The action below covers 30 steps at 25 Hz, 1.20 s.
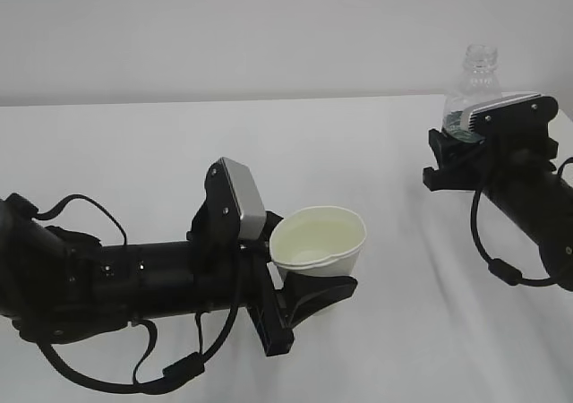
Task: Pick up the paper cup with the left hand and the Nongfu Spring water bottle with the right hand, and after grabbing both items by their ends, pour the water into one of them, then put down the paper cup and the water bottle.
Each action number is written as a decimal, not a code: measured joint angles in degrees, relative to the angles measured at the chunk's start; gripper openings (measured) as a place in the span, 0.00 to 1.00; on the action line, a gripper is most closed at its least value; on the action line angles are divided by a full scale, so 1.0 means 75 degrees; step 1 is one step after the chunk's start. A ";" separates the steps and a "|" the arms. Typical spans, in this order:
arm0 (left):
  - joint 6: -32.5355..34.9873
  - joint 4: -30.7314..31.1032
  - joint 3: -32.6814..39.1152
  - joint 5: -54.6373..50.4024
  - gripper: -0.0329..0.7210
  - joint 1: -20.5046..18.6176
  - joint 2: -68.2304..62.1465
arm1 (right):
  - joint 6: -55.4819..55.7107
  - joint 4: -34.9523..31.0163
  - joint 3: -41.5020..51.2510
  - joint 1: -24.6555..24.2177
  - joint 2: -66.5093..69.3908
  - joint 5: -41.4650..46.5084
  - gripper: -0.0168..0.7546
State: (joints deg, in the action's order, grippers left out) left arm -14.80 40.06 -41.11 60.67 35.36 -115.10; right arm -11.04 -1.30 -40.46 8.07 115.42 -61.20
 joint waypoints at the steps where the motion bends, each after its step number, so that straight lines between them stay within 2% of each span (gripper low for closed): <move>1: 0.0000 0.0000 0.0000 0.0000 0.65 0.0000 0.0000 | 0.0077 -0.0030 0.0000 0.0000 0.0097 -0.0052 0.62; 10: 0.0000 0.0000 0.0000 -0.0005 0.65 0.0000 0.0000 | 0.0575 -0.0256 -0.0322 0.0000 0.0717 -0.0357 0.62; 30: 0.0000 0.0012 0.0000 -0.0005 0.65 0.0000 0.0000 | 0.0589 -0.0256 -0.1404 0.0000 0.1734 -0.0385 0.62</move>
State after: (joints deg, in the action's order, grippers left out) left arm -14.80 40.15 -41.11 60.64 35.36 -115.10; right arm -6.62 -3.22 -50.99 8.07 128.43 -64.09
